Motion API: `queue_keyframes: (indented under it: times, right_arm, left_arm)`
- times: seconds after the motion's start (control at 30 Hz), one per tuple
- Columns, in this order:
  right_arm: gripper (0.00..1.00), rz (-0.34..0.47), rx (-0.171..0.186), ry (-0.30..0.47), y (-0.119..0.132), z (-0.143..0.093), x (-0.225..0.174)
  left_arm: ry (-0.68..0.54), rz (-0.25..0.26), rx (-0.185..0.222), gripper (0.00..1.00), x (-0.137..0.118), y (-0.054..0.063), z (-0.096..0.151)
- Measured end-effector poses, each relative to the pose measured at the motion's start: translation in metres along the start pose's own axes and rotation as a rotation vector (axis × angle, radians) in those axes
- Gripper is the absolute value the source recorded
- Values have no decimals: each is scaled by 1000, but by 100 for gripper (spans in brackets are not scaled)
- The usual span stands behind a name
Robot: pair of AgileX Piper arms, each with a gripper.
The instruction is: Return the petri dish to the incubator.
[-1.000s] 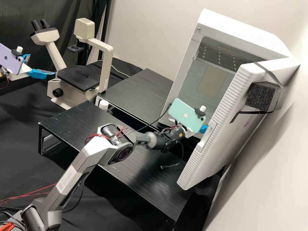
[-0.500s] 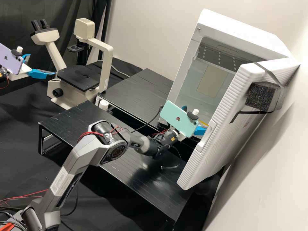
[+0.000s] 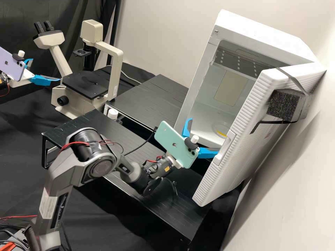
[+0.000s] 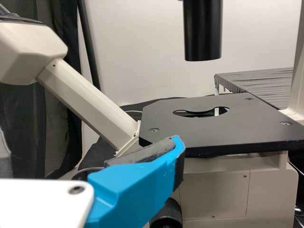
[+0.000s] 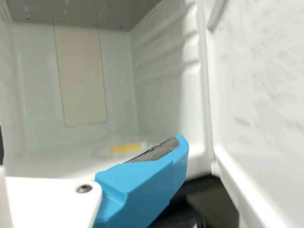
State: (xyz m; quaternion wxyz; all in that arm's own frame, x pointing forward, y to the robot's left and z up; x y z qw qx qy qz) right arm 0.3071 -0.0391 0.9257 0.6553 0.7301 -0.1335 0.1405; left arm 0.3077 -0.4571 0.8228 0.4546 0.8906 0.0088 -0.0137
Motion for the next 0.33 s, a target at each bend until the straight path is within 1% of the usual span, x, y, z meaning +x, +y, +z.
queue_keyframes:
  times: [0.03, 0.13, 0.23, 0.33]
  right_arm:
    - [100, -9, 8, -10, -1, -1, -8]
    - [100, -34, 52, -26, -3, -8, -34]
    - [100, -59, 82, -40, -7, -15, -63]
    - [100, -73, 106, -29, -8, -25, -87]
  left_arm:
    - [0, 0, 0, 100, 0, 0, 0]
    - [0, 0, 0, 100, 0, 0, 0]
    - [0, 0, 0, 100, 0, 0, 0]
    - [0, 0, 0, 100, 0, 0, 0]
